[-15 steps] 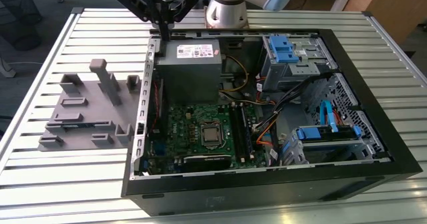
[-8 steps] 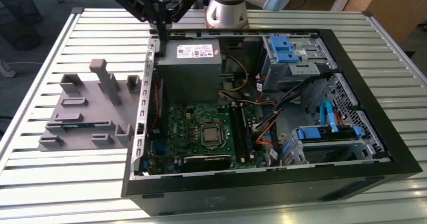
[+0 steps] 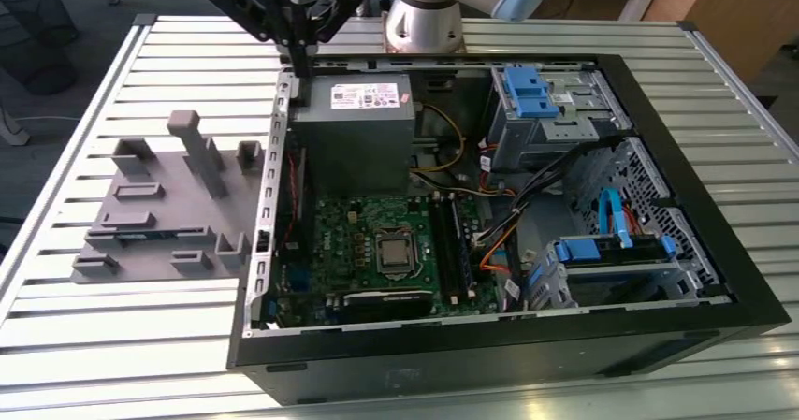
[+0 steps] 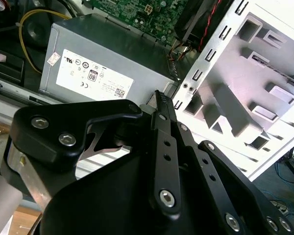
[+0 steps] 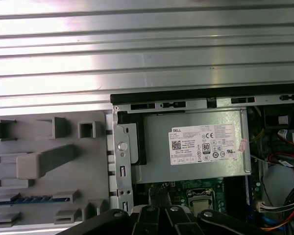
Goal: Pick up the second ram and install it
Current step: 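Reach for the second ram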
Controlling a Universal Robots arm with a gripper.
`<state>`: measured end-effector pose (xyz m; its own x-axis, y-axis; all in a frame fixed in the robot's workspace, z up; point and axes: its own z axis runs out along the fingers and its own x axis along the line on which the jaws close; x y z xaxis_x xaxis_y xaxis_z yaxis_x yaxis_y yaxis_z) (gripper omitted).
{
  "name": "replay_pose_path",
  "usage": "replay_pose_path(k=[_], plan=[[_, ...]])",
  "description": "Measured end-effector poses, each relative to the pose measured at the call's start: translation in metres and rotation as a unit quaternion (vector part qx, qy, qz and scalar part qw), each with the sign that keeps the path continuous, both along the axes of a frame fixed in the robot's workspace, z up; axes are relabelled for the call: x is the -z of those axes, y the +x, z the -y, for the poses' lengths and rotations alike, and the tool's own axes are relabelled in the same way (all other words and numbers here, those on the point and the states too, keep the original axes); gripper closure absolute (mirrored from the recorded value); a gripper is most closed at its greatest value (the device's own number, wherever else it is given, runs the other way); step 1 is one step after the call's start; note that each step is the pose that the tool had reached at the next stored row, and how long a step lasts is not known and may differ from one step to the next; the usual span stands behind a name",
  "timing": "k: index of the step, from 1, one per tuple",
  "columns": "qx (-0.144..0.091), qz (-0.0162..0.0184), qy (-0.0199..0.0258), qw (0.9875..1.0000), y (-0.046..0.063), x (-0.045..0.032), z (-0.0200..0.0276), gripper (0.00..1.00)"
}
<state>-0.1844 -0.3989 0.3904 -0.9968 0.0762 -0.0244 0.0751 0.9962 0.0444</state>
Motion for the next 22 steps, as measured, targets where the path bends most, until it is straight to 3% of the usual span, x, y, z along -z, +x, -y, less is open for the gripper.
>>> replay_pose_path(k=[22], plan=[[0.0,0.0,0.0,1.0,-0.0097,0.0013,0.0,0.89]])
